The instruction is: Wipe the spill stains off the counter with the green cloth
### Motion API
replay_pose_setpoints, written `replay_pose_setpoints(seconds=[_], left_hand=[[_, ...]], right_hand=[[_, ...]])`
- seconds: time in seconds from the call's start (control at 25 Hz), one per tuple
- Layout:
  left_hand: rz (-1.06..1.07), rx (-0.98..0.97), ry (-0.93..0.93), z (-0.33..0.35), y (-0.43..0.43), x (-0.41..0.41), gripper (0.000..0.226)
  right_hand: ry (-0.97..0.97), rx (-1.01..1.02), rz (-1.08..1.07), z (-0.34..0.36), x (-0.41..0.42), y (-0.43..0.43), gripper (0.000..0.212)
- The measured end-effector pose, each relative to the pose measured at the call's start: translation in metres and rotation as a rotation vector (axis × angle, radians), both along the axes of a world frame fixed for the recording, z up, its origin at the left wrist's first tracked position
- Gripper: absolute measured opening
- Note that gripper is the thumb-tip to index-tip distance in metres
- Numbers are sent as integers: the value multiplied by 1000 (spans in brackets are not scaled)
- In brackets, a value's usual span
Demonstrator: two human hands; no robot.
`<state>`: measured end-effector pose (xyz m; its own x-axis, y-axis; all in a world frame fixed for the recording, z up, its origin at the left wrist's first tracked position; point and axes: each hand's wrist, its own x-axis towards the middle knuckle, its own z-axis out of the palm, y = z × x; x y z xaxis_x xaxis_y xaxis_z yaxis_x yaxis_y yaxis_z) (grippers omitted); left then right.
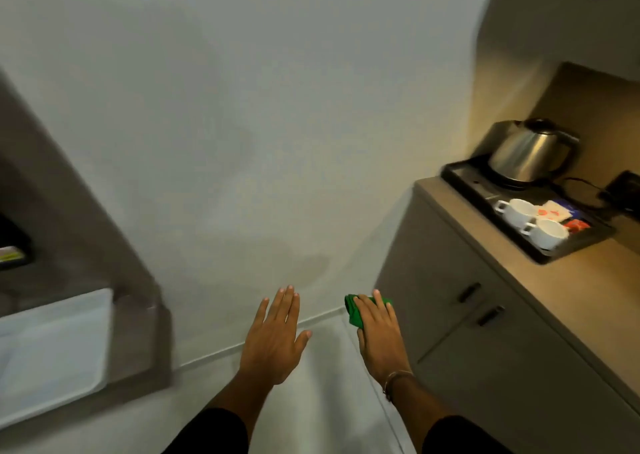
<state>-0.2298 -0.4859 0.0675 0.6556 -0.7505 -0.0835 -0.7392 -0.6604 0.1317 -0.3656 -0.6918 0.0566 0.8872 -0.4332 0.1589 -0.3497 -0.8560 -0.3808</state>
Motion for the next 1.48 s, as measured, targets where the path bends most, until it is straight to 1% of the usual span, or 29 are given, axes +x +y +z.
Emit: replay_pose_setpoints(seconds=[0.08, 0.28, 0.44, 0.6, 0.8, 1.0, 1.08, 1.24, 1.36, 1.48], left_hand=[[111, -9, -21, -5, 64, 12, 82], [341, 28, 5, -19, 226, 44, 79], [447, 77, -41, -23, 334, 80, 80], [534, 111, -28, -29, 424, 133, 83], [544, 68, 65, -53, 473, 191, 81], [524, 72, 111, -88, 490, 233, 79], [513, 84, 105, -99, 491, 240, 78], [505, 82, 130, -109, 493, 246, 79], [498, 105, 136, -102, 497, 247, 81], [489, 97, 118, -94, 494, 241, 85]], right_hand=[[-9, 33, 98, -4, 35, 53, 66], [1, 70, 359, -19, 120, 207, 65], [26, 57, 460, -24, 185, 320, 65], [66, 63, 523, -27, 248, 426, 66], [139, -18, 580, -46, 314, 497, 68], [243, -77, 566, -82, 367, 512, 65], [300, -84, 551, -97, 374, 513, 65], [417, -127, 534, -121, 363, 522, 74], [455, -109, 544, -112, 366, 525, 76], [406, -91, 593, -102, 362, 516, 74]])
